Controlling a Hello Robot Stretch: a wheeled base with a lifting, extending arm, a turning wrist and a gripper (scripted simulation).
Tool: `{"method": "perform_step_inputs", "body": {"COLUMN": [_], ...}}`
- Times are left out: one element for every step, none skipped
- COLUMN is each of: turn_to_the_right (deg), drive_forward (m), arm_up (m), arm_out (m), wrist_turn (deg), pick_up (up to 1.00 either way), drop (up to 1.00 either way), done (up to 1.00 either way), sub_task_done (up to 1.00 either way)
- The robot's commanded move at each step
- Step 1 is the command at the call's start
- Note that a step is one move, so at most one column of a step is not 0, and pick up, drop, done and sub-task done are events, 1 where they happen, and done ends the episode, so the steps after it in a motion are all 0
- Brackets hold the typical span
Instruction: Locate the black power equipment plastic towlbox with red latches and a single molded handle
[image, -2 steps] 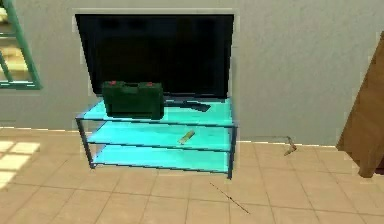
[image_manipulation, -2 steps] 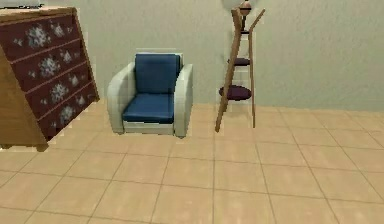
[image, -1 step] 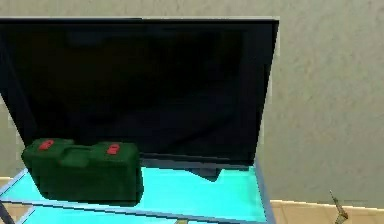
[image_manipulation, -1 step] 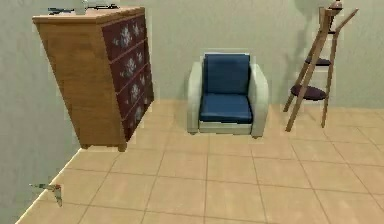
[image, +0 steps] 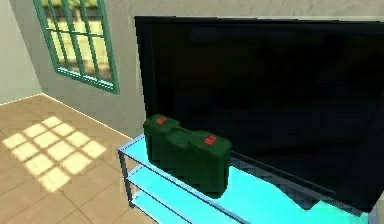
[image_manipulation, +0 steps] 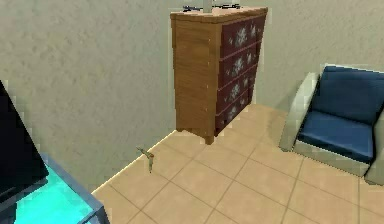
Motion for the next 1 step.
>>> {"method": "perform_step_inputs", "body": {"turn_to_the_right": [0.0], "drive_forward": [0.00], "arm_up": [0.00], "arm_out": [0.00], "wrist_turn": [0.0], "pick_up": [0.00], "drop": [0.00], "done": [1.00], "sub_task_done": [0.00]}}
